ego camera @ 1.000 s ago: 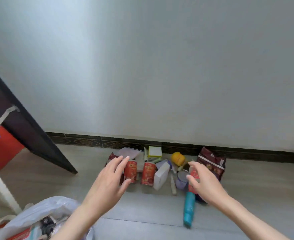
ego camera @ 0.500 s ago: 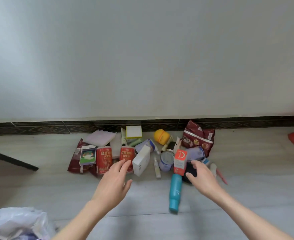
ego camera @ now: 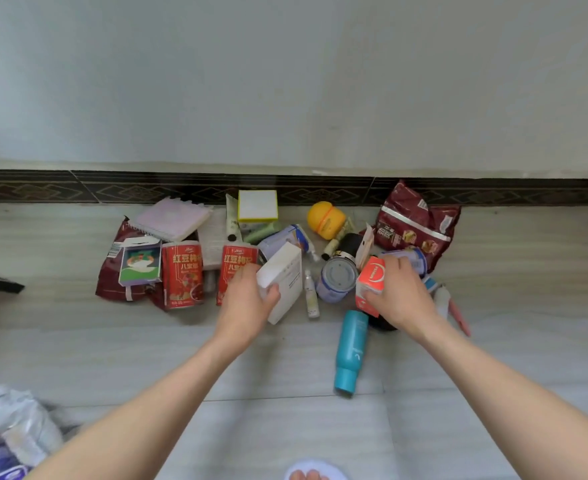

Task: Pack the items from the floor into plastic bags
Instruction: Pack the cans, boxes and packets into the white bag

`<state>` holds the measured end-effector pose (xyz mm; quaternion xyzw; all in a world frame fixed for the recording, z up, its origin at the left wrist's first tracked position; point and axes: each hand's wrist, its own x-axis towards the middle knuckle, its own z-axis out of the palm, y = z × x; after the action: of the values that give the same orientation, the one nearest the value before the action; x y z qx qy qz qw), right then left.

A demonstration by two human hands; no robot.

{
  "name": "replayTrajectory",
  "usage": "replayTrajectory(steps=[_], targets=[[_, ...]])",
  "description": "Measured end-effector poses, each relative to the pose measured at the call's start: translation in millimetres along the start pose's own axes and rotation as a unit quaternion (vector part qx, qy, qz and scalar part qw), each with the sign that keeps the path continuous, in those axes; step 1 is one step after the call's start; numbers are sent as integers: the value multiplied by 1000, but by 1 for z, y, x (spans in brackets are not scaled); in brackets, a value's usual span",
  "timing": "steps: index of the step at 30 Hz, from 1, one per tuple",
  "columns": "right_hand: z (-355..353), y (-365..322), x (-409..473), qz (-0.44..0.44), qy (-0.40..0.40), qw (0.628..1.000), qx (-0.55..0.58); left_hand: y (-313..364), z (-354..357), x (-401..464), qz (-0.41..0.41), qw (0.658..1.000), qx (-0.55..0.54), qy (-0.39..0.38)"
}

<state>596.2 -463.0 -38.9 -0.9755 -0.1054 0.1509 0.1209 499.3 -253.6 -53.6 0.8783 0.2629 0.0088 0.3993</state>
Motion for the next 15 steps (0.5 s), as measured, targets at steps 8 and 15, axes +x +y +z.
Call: replayTrajectory(steps=[8, 15], targets=[[-14, -65, -90, -37, -64, 983, 168, -6, -89, -79, 41, 998, -20, 46], [-44, -217, -151, -202, -186, 944, 182, -76, -246, -190, -46, 975, -40, 214]])
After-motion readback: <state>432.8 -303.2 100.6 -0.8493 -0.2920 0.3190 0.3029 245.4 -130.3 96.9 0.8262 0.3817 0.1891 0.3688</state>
